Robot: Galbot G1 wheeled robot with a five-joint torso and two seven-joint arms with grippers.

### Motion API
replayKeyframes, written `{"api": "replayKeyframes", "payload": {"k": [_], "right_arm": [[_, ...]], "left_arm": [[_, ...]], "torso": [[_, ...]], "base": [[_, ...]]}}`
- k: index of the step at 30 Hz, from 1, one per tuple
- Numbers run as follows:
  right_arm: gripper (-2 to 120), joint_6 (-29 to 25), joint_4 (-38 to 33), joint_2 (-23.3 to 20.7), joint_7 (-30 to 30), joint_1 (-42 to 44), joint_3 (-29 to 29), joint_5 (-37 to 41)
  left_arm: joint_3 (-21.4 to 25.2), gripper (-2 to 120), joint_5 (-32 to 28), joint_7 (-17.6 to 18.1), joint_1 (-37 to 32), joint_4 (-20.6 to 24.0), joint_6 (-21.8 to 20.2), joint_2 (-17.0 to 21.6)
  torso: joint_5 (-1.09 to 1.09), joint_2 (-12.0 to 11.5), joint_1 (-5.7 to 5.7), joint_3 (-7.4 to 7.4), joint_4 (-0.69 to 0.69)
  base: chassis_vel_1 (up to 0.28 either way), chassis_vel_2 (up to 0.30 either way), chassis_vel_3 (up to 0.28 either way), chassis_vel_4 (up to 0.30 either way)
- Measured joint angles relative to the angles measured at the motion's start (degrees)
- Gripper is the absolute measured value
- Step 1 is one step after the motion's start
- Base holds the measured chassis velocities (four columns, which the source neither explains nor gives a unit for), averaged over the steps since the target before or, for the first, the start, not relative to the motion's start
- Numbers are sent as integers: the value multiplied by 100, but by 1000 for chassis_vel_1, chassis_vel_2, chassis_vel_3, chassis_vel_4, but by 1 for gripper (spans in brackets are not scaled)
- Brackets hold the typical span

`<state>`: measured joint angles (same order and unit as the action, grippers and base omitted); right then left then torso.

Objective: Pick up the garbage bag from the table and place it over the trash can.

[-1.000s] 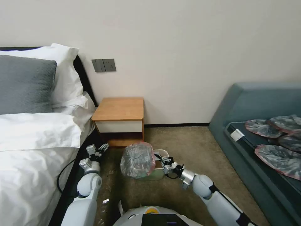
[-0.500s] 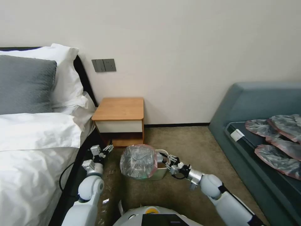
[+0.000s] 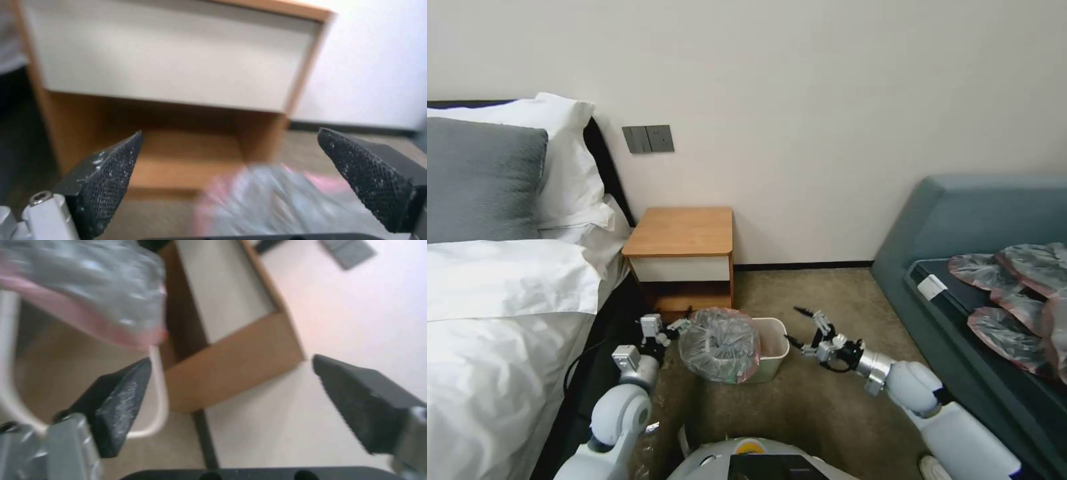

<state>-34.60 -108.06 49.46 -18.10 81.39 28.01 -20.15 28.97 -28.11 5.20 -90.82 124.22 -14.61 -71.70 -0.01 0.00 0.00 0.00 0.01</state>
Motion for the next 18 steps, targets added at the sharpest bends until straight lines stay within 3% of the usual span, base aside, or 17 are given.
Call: {"api": "replayKeyframes", "payload": {"k": [4,12,18], "right_arm": [[100,-5,-79,172,25,37,225,174],[100,-11,-116,410,71,95,263,229],[100,-41,-135,459,78,146,249,229]], "left_arm": [[-152,99,-71,-112,-256,181,-419,167],[-309,95,272,-458,-434,122,-650,207],[-418,95,429,-229,-348,-137,-675,78]], "torso": [[0,0,0,0,-1],[1,0,0,0,-1],[0,0,0,0,-1]], "base": [[0,0,0,0],[0,0,0,0],[0,0,0,0]]}}
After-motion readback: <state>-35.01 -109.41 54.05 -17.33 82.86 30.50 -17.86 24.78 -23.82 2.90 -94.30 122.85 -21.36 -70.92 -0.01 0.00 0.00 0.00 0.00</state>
